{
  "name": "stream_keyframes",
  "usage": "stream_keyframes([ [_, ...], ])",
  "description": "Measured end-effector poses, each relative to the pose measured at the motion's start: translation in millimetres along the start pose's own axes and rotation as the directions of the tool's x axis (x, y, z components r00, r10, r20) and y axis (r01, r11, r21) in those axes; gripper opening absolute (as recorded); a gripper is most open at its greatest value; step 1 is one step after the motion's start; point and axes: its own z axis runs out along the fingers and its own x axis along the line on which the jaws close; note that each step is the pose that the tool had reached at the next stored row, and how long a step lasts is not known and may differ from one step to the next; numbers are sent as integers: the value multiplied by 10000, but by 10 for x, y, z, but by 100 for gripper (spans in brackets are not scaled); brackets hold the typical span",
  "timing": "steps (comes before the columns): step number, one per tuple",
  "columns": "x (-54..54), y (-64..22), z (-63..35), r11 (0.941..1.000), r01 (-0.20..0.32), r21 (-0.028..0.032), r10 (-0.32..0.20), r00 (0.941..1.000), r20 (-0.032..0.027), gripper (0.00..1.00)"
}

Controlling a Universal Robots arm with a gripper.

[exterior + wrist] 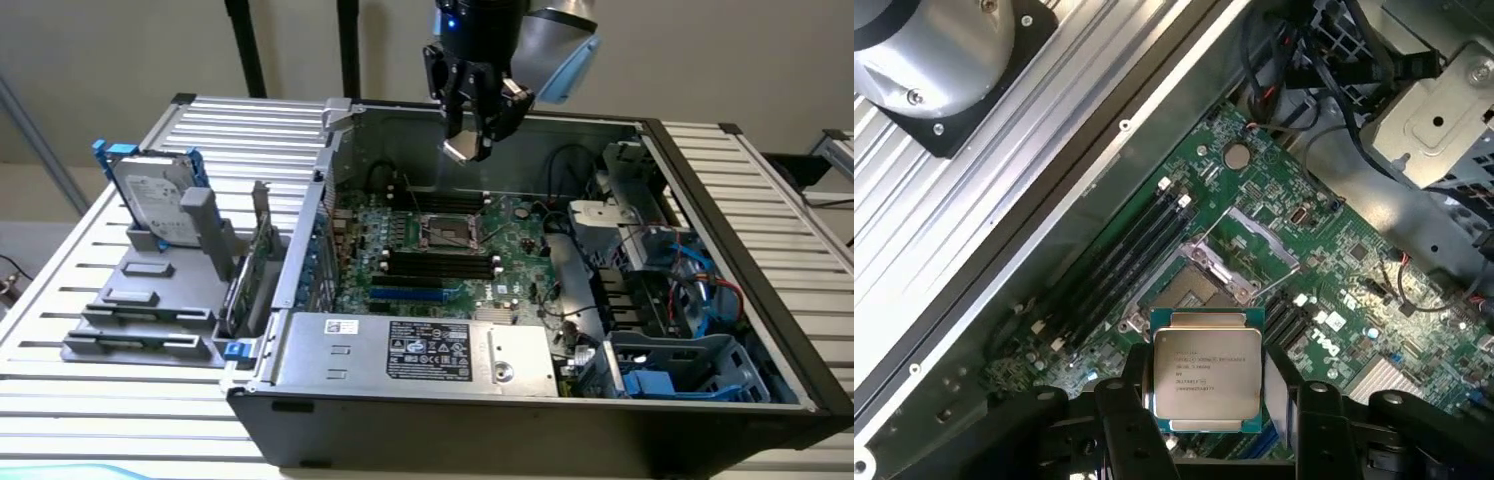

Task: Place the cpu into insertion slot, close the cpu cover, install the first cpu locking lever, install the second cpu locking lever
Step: 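Place the cpu into insertion slot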

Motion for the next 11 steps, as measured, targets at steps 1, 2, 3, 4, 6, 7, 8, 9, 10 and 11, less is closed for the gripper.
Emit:
stream_keyframes([
  [1, 0, 0, 2, 9998, -185, -4, 185, 9998, 15, 55],
  [2, 0, 0, 4, 9993, -374, -8, 374, 9993, 30, 55],
  [3, 0, 0, 6, 9985, -554, -12, 554, 9985, 45, 55],
  [4, 0, 0, 7, 9973, -732, -17, 733, 9973, 60, 55],
  [6, 0, -1, 10, 9940, -1089, -26, 1089, 9940, 88, 55],
  [7, 0, -1, 12, 9919, -1267, -31, 1268, 9919, 103, 55],
  [8, 0, -1, 14, 9893, -1461, -37, 1462, 9892, 118, 55],
  [9, 0, -1, 16, 9865, -1638, -42, 1638, 9864, 132, 55],
  [10, 0, -1, 18, 9834, -1815, -48, 1815, 9833, 146, 55],
  [11, 0, -2, 19, 9800, -1990, -55, 1990, 9799, 160, 55],
])
